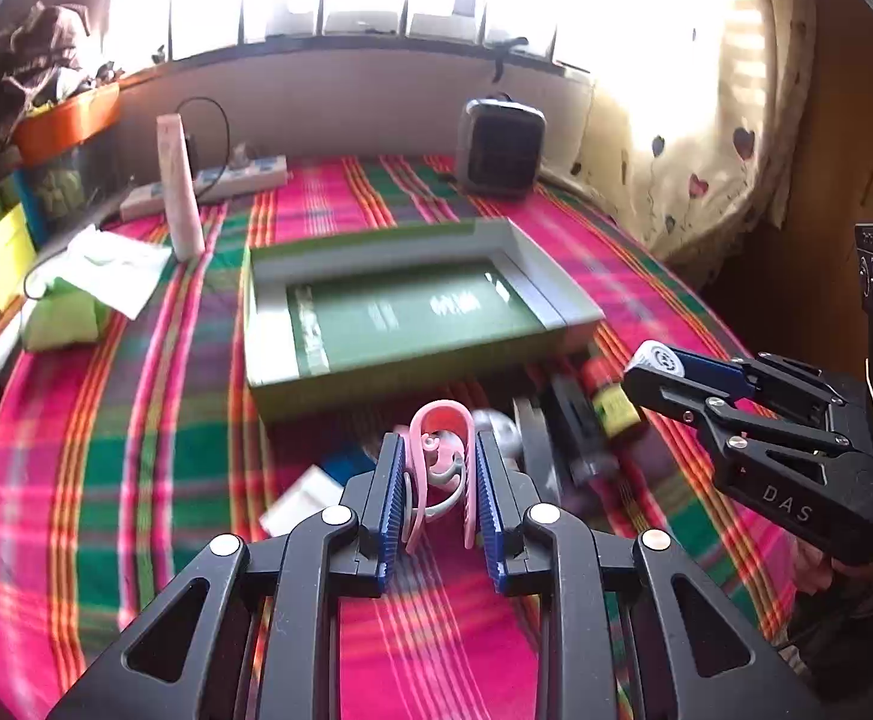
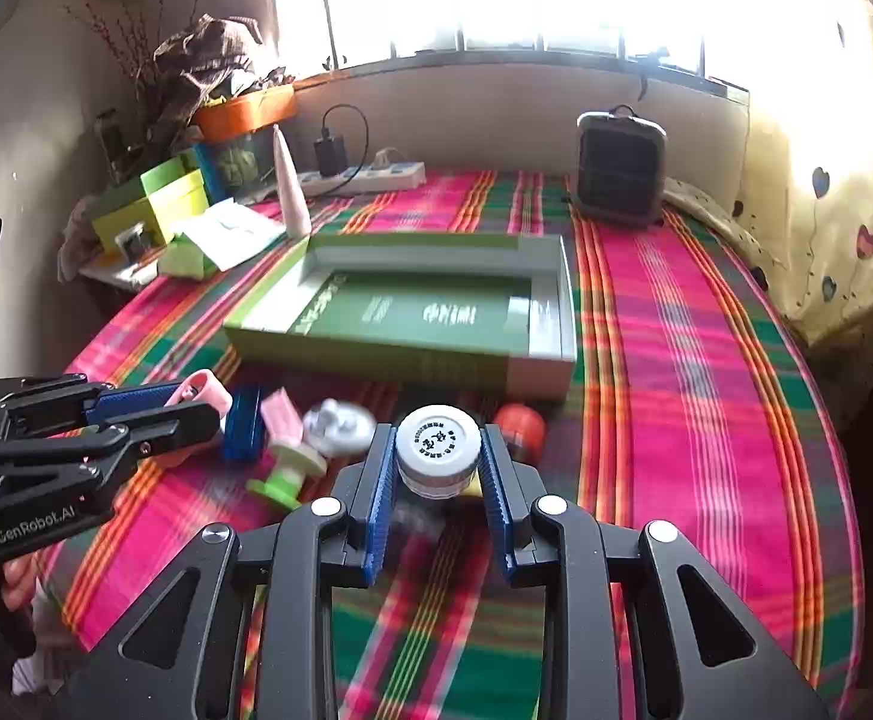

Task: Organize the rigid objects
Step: 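Carry the pink clip into the green box with the left gripper while the right carries the white jar there, then open both grippers to release the clip and jar inside the box, then lift away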

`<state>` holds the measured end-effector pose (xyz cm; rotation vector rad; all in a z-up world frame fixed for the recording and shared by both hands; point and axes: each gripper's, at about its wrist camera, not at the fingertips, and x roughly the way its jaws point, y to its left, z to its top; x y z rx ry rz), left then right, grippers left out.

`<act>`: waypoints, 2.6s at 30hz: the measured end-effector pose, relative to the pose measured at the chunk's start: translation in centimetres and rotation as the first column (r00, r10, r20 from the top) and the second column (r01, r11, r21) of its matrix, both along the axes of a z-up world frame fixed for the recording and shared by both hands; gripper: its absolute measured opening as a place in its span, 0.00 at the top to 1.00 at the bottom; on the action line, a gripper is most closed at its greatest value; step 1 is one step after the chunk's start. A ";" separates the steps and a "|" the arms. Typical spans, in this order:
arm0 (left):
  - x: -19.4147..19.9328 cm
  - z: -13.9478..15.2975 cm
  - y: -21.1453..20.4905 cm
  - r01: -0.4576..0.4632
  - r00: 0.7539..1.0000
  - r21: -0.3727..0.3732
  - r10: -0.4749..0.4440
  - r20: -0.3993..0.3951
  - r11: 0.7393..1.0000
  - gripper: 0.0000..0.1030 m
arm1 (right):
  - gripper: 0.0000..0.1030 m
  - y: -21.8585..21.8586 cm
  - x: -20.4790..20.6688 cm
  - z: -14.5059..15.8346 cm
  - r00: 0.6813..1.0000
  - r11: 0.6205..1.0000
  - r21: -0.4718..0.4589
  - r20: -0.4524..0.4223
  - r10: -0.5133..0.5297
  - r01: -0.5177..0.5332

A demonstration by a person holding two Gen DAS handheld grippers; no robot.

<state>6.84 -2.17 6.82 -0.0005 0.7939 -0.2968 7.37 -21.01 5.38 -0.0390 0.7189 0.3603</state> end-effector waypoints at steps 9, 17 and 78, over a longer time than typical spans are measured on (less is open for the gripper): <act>5.3 1.0 1.0 -0.021 1.000 -0.039 0.021 -0.006 0.999 0.79 | 0.72 -0.1 4.8 1.6 1.000 1.000 -0.009 0.005 -0.002 0.003; 10.4 0.3 1.3 -0.045 0.998 -0.015 0.044 -0.041 0.999 0.79 | 0.72 -0.1 10.2 0.8 0.999 1.000 -0.006 -0.038 0.003 -0.004; 18.9 -4.5 2.5 -0.105 0.984 0.034 0.109 -0.144 0.994 0.65 | 0.59 1.7 18.4 -3.8 0.991 0.997 -0.062 -0.134 0.027 -0.035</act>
